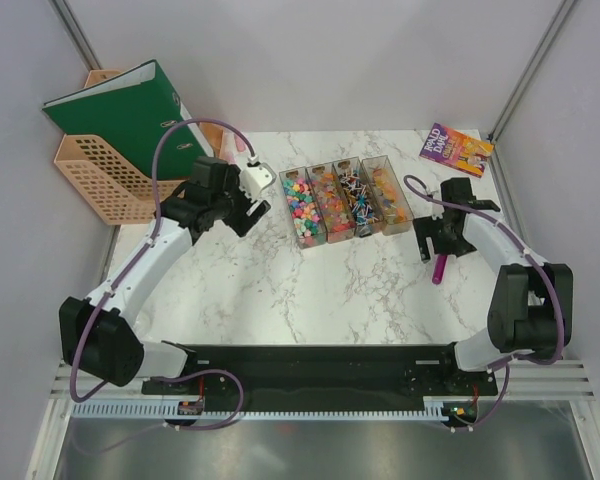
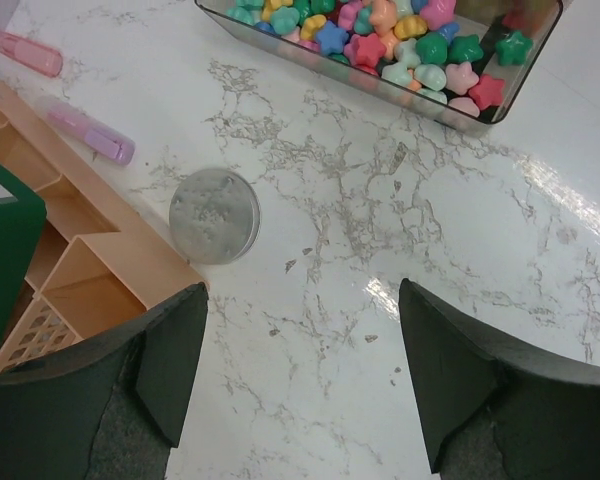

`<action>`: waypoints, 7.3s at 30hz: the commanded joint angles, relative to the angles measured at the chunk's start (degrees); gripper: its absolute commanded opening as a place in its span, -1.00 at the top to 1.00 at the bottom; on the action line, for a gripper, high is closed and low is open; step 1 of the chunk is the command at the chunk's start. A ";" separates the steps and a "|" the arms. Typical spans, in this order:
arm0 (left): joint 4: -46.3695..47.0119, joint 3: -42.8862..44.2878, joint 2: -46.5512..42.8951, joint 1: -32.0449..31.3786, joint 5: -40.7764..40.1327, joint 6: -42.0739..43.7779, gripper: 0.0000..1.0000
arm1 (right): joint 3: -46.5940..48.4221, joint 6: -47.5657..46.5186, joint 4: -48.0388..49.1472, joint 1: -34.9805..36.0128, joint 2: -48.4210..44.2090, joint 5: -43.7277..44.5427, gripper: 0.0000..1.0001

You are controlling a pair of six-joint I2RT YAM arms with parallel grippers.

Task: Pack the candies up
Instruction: Pick up the spatula from the center of the board.

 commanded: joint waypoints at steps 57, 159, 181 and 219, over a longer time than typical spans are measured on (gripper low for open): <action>4.46 11.42 9.56 -0.60 4.83 -8.55 -0.60 | -1.91 -3.41 2.40 -4.10 6.50 2.31 0.16; -0.01 7.73 19.50 5.99 69.87 78.20 0.95 | 39.65 -28.64 -41.45 15.77 24.33 -67.57 0.69; -13.82 23.86 16.23 7.13 60.83 19.04 0.95 | 36.44 -21.79 5.79 5.04 2.39 -44.76 0.03; -54.34 62.49 42.96 6.17 60.82 11.85 0.95 | 26.21 -63.79 -9.29 12.33 -9.24 -60.45 -0.40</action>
